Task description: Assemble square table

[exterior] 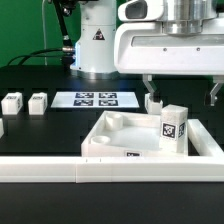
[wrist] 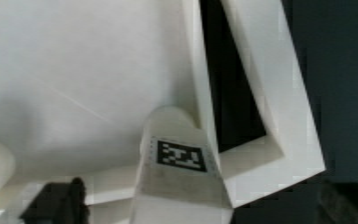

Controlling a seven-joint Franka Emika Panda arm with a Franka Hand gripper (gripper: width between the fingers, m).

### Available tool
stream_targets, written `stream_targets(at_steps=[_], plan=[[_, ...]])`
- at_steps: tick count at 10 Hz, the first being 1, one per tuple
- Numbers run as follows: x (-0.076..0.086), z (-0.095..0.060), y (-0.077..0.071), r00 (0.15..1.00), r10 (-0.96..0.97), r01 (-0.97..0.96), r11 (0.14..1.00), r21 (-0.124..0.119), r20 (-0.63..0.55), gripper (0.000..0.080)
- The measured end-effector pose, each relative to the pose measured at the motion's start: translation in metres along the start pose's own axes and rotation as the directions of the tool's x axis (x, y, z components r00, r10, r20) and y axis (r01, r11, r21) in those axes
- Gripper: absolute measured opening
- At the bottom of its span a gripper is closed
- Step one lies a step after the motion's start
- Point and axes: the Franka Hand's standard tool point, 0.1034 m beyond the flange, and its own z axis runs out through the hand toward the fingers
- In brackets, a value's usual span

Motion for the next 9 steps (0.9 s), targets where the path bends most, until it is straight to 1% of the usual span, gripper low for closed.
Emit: stream_targets(at_steps=[1, 2, 3, 4, 5, 6, 9], plan=[[0.0, 0.0, 0.0, 1.0, -0.006, 0.006, 1.0, 0.0, -0.001, 0.0649], [-0.001, 0.001, 0.0, 0.998, -0.067, 0.067, 0.998, 0.003, -0.019, 0.0649], [-0.011, -0.001, -0.002, 0.993, -0.11, 0.111, 0.994, 0.009, -0.03, 0.0649], [-0.022, -0.005, 0.001, 0.989, -0.144, 0.145, 0.989, 0.016, -0.034, 0.0649], [-0.026, -0.005, 0.011, 0.986, -0.163, 0.164, 0.986, 0.018, -0.044, 0.0649], [-0.029, -0.003, 0.019, 0.984, -0.168, 0.169, 0.985, 0.015, -0.053, 0.0649], [-0.035, 0.0, 0.021, 0.985, -0.165, 0.166, 0.986, 0.011, -0.047, 0.0649]])
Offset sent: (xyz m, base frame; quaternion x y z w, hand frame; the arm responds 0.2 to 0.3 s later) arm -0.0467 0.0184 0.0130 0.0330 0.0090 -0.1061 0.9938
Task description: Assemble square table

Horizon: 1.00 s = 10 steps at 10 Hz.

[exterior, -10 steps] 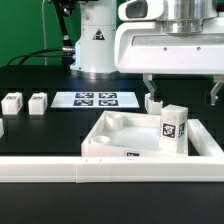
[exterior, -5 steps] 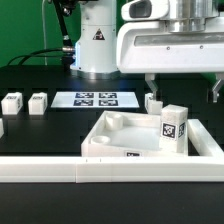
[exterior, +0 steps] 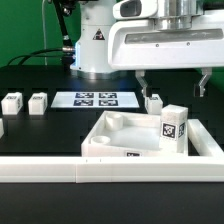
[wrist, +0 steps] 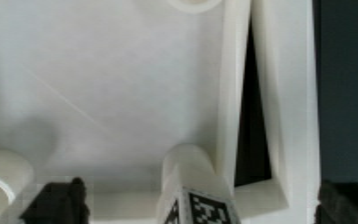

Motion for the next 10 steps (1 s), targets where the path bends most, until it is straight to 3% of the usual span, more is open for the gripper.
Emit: stream_targets(at_steps=[1, 2, 4, 6, 10], plan=[[-0.004, 0.001, 0.001, 1.0, -0.005, 0.005, 1.0, -0.001, -0.006, 0.0649], [-0.019, 0.005, 0.004, 1.0, -0.004, 0.004, 1.0, -0.003, -0.02, 0.0649], [-0.069, 0.015, 0.002, 0.999, -0.033, 0.033, 0.999, -0.012, -0.023, 0.0649], [-0.096, 0.021, 0.008, 0.998, -0.059, 0.059, 0.998, -0.02, -0.028, 0.0649], [-0.114, 0.024, 0.014, 0.996, -0.091, 0.091, 0.995, -0.029, -0.008, 0.0649]])
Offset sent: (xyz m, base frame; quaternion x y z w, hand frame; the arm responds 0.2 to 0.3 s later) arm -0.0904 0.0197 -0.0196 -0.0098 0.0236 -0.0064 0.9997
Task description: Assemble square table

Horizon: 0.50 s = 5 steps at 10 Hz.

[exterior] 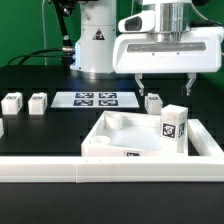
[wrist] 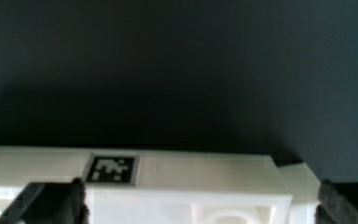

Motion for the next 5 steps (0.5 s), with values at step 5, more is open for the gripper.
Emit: stream_targets(at_steps=[5], plan=[[-0.028, 0.008, 0.007, 0.993, -0.11, 0.111, 0.994, -0.01, 0.044, 0.0649]])
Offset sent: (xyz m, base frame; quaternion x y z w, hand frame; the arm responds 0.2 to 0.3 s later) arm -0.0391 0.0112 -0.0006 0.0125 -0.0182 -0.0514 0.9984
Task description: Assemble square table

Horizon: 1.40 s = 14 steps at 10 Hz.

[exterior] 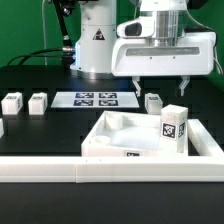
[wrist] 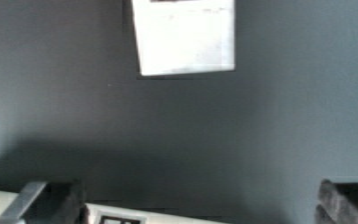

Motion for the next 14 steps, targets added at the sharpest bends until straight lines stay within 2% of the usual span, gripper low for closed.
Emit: stream_targets(at_steps=[3, 8, 10, 14], plan=[[-0.015, 0.003, 0.002, 1.0, -0.006, 0.006, 1.0, -0.006, 0.014, 0.0649], [-0.019, 0.004, 0.004, 0.997, -0.04, 0.041, 0.999, -0.003, 0.069, 0.0649], [-0.023, 0.0, 0.004, 0.972, -0.061, 0.057, 0.998, 0.021, 0.225, 0.0649], [-0.029, 0.0, 0.003, 0.875, -0.043, 0.032, 0.999, 0.03, 0.483, 0.0649]])
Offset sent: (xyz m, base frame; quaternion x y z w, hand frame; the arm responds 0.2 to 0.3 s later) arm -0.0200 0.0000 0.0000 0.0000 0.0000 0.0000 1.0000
